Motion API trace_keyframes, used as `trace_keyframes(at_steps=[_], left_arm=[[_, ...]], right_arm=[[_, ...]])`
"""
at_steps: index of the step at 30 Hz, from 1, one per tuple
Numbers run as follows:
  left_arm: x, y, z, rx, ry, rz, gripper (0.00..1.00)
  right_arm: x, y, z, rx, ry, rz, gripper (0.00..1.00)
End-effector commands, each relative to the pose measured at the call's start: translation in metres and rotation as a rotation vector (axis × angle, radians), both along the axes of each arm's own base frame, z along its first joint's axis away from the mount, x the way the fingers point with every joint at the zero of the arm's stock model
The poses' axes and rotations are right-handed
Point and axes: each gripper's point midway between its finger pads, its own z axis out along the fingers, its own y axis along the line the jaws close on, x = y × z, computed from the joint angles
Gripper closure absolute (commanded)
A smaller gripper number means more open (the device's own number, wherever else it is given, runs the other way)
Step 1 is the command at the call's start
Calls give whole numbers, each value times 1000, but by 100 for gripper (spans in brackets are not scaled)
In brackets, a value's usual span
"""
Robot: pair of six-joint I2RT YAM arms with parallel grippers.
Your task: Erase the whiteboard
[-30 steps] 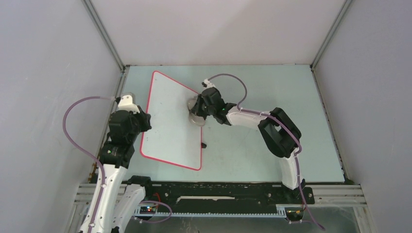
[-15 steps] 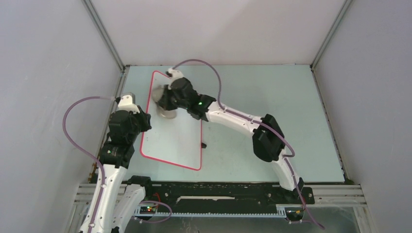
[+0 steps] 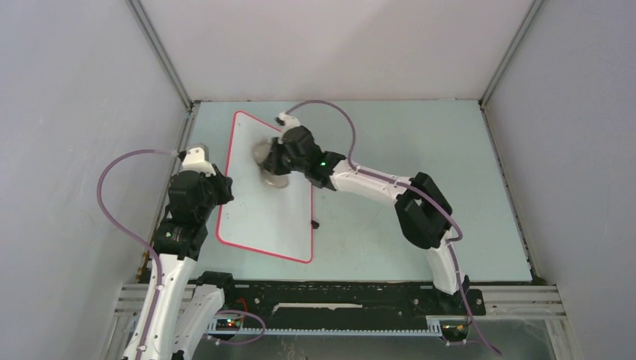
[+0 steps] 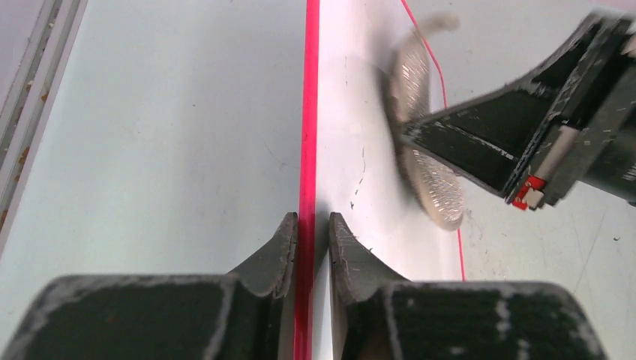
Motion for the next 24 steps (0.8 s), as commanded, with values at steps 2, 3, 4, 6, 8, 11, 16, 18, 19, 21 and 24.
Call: trace_keyframes(at_steps=[2,3,4,6,8,11,16,18,19,21,24], left_arm=[[-10,-14,-15,-28,54,-71,100],[-10,-15,-15,-29,55,-72,100],[-10,-15,-15,-29,53,-73,100],[-9,-15,-14,-29,52,-72,100],[-9,-14,-14,-28,52,-70,100],[-9,-13,-16,-23,58,-63,100],[-8,-12,-18,-20,68,-58,100],[-8,-12,-18,-19,69,-57,100],[-8,-12,-19,-19,71,-57,100],[-7,-12,-19,-19,72,-58,100],[-8,-12,-19,-19,72,-56,100]], right_arm=[[22,-94,-102,-185,176,-169,100],[21,-103,-109,-197,189,-178,100],[19,-108,-114,-205,195,-180,100],[14,-109,-115,-211,195,-170,100],[7,-99,-105,-197,180,-138,100],[-3,-74,-78,-182,125,-84,100],[-45,-22,-14,-144,-13,43,100],[-71,-4,4,-110,-35,110,100],[-84,3,11,-89,-40,143,100],[-105,11,17,-55,-34,191,100],[-117,9,6,-36,2,219,100]])
